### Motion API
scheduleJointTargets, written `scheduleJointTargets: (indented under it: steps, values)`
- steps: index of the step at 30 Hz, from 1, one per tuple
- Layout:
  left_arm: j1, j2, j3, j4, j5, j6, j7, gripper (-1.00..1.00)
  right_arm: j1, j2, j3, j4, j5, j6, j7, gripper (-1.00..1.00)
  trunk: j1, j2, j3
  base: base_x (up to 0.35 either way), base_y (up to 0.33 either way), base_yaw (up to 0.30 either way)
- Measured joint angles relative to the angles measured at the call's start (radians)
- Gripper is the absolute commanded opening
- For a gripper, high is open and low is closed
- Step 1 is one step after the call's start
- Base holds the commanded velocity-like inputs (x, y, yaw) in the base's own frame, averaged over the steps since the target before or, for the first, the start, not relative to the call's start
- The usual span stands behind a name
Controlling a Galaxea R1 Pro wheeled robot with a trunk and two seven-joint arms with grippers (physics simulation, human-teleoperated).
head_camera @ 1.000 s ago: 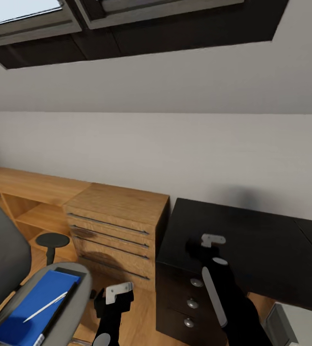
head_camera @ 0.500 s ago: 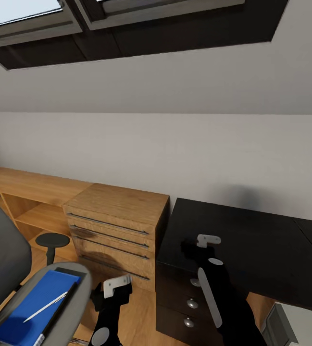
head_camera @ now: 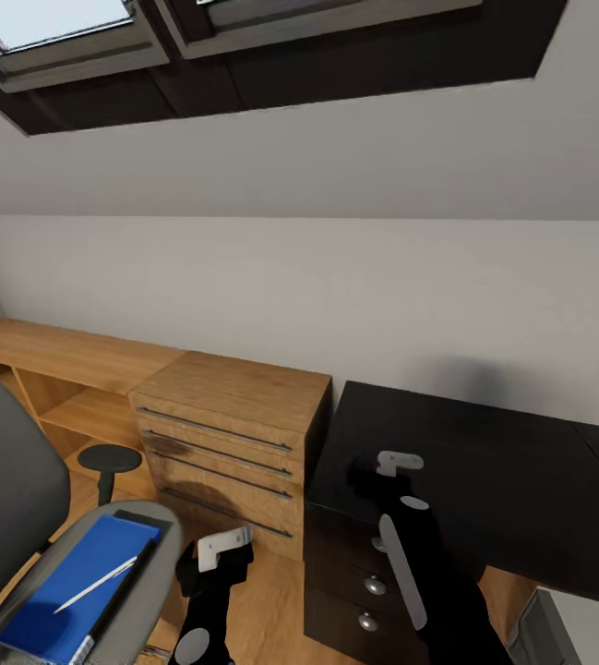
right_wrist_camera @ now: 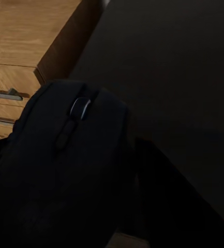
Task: In the bedroom, organize the workspace by keeping the computer under the desk, ensuring the monitor is on the desk, placing the keyboard on the desk next to the monitor, placing the mouse on the desk next to the keyboard, moving the folder from the swivel chair onto the desk next to the mouse, stacking the notebook on top of the folder with the pen on top of the notebook, and positioning the swivel chair next to the desk.
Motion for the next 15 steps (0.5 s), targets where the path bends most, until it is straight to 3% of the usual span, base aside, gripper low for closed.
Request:
scheduleJointTargets:
  steps: [6,15]
  values:
    - [0.000,0.000,0.000,-0.001,0.000,0.000,0.000,1.00,0.000,0.000,0.000,-0.001,-0.012,0.000,-0.002,-1.00,0.000,0.000,0.000,0.000,0.000,0.213]
    - [0.000,0.000,0.000,0.000,0.000,0.001,0.000,1.00,0.000,0.000,-0.001,-0.003,-0.016,0.000,-0.002,-1.00,0.000,0.000,0.000,0.000,0.000,0.021]
